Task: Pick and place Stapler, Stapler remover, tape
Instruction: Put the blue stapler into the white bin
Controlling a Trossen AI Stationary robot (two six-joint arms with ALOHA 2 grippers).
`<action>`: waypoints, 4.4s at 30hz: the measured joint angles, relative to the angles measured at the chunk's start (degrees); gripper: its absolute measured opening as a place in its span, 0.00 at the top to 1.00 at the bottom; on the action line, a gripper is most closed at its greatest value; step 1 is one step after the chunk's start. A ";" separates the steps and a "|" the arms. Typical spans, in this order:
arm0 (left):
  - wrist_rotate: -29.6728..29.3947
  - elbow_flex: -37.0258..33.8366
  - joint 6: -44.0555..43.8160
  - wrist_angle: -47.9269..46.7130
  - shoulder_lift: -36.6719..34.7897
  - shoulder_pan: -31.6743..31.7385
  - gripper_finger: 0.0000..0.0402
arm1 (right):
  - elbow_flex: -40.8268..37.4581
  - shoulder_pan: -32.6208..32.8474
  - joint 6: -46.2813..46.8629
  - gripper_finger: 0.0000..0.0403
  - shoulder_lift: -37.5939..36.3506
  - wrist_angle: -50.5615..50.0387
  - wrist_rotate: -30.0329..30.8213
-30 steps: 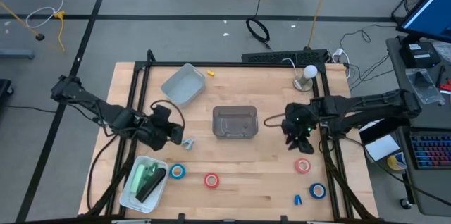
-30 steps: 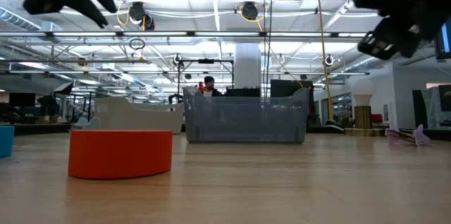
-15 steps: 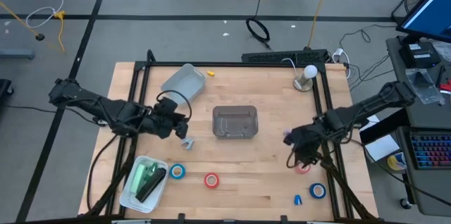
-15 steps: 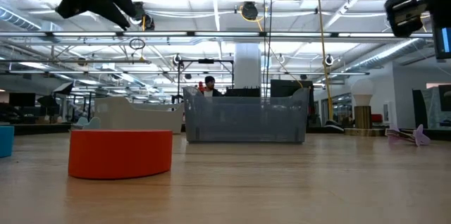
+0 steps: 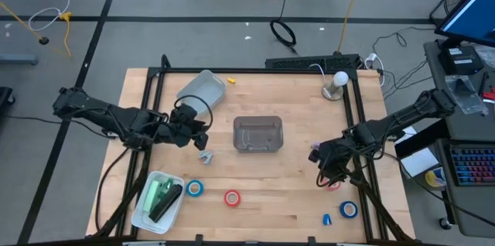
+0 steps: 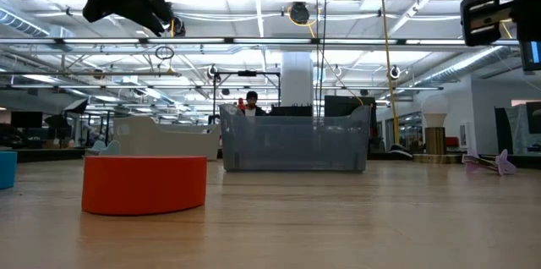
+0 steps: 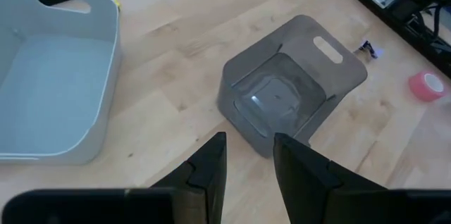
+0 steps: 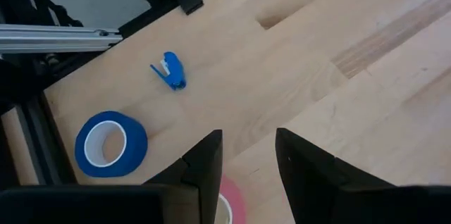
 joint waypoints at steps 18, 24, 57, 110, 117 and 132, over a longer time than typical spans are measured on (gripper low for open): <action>2.11 -0.02 2.75 2.97 0.01 -1.26 0.70 | -0.02 18.30 1.13 0.68 6.68 5.08 10.70; 2.09 -0.02 2.69 2.98 0.01 -1.31 0.70 | -0.02 24.17 -0.86 0.68 11.70 6.83 19.42; 2.09 -0.04 2.81 2.94 0.00 -1.31 0.70 | 4.83 31.06 0.13 0.68 30.05 19.69 16.27; 1.52 -0.04 4.36 2.71 -0.01 -1.31 0.70 | 2.82 30.58 4.63 0.82 34.84 26.58 16.47; 1.52 -0.04 4.32 2.72 0.00 -1.31 0.70 | 2.80 29.44 5.81 0.86 34.89 26.48 18.08; 1.57 -0.04 8.04 8.09 0.01 -1.30 0.70 | 2.64 17.89 5.33 0.86 26.40 24.00 30.52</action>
